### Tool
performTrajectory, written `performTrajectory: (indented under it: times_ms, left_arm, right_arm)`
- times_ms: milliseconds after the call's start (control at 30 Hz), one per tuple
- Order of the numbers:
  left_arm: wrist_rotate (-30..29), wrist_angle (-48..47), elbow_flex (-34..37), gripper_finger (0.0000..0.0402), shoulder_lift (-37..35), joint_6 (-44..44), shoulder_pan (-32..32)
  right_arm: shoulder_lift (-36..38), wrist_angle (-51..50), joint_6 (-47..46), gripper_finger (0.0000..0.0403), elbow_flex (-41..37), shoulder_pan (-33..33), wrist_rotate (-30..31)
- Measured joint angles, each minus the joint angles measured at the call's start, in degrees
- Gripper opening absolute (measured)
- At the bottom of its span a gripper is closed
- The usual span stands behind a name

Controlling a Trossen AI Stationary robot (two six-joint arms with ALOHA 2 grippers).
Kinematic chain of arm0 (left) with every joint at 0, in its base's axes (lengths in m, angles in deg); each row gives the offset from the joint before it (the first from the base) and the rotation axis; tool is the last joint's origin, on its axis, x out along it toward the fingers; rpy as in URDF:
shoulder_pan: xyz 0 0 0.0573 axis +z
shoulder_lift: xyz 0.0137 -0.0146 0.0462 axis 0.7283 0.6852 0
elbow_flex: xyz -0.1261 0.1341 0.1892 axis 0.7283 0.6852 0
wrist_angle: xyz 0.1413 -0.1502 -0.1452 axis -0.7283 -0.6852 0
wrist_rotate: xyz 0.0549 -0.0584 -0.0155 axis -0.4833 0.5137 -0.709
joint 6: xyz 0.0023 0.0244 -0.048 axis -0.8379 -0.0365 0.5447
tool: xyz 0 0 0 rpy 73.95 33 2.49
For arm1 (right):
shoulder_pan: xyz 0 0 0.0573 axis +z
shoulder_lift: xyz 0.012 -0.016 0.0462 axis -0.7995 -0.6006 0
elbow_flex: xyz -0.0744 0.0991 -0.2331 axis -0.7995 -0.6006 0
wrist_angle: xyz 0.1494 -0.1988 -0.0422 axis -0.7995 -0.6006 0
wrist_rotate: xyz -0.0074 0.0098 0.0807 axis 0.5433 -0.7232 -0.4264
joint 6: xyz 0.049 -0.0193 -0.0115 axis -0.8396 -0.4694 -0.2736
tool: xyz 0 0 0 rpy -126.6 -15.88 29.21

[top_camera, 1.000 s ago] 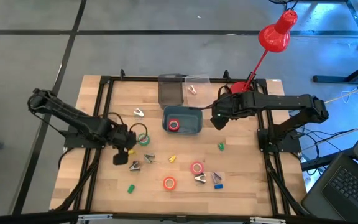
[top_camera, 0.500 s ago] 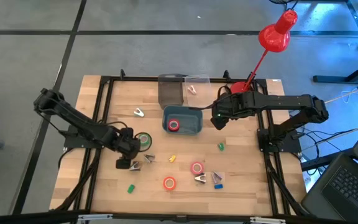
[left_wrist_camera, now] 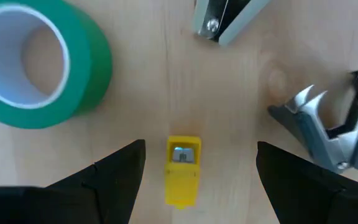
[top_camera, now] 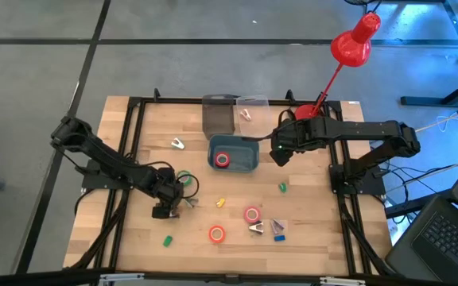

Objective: Pick and place Stapler, Stapler remover, tape
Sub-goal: Put the left yellow stapler into the black bin

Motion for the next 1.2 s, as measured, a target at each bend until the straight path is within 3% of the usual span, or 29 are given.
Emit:
performTrajectory:
  times_ms: [167,300,800,1033,1200]
  left_arm:
    - [-0.6,0.8,1.3,0.0295,0.0,2.4,0.0]
    - [-1.3,1.0,1.4,0.0271,0.0,2.4,0.0]
    - [-3.7,0.6,1.5,0.0059,0.0,1.0,0.2]
    - [-0.2,-1.4,1.7,0.0059,-3.5,3.5,0.0]
    - [-0.2,-10.3,-1.2,0.0059,-8.6,4.3,0.2]
  right_arm:
    - [0.0,0.0,0.0,0.0214,0.0,0.0,-0.1]
    - [0.0,0.1,0.0,0.0214,0.0,0.0,-0.1]
    - [0.0,0.1,0.0,0.0213,0.0,0.0,-0.1]
    - [0.0,0.1,0.0,0.0213,0.0,0.0,-0.1]
    - [0.0,0.1,0.0,0.0213,0.0,0.0,0.0]
